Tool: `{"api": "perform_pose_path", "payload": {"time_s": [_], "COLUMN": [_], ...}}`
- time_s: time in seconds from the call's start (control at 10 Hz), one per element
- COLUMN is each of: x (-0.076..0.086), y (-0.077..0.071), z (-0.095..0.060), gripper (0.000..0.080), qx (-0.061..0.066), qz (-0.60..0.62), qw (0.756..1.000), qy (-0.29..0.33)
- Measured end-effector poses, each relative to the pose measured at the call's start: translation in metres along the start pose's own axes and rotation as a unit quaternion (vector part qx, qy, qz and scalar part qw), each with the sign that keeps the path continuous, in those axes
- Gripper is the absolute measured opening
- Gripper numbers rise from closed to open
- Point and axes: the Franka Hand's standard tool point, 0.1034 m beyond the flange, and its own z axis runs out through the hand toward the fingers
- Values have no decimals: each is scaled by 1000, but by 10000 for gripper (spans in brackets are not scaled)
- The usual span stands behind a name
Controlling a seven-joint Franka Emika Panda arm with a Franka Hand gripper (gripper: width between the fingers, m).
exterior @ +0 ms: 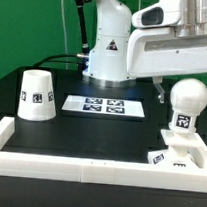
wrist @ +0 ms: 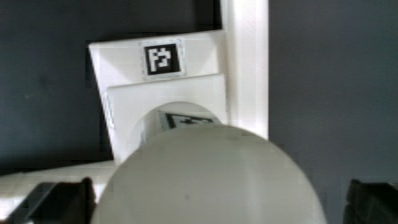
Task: Assemble lamp
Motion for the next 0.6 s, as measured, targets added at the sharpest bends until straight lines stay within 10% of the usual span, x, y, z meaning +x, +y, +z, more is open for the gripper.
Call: {"api": "perform_pose_path", "payload": {"time_s": [0.6], "x": [9], "y": [0], "z": [-2], "gripper": [699], "qx": [-50], "qz": [-348], "qw": [936], "qy": [17]}}
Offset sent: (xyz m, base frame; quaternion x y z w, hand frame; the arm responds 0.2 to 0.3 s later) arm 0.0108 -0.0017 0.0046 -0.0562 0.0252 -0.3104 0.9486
